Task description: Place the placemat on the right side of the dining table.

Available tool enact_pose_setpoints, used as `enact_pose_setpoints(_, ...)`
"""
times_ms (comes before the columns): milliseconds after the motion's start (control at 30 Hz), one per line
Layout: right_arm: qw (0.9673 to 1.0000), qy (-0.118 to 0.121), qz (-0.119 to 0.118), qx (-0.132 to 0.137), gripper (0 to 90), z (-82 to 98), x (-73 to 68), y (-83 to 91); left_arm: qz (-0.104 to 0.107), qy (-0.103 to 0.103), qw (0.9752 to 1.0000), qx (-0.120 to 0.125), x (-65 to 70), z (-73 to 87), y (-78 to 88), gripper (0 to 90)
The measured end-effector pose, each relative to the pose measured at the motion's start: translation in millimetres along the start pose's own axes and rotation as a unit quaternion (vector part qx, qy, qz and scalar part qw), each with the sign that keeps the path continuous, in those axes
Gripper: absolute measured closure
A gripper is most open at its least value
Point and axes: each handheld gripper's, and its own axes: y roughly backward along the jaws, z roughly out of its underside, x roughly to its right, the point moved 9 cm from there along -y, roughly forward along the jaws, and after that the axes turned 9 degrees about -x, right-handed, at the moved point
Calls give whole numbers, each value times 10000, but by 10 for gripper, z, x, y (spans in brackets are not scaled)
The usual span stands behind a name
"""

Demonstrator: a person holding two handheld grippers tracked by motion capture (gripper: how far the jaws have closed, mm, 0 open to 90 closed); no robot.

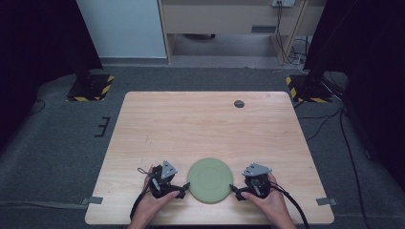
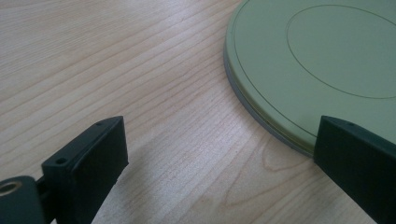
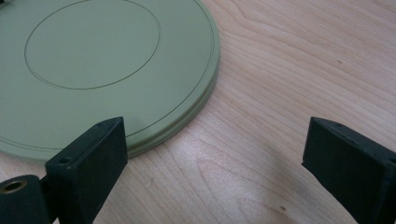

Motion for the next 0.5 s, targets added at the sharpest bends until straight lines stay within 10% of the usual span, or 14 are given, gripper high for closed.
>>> enact_pose_setpoints(500, 9999, -38, 151, 3, 61, -24, 37, -9, -69, 64, 9999, 41, -21, -24, -11, 20)
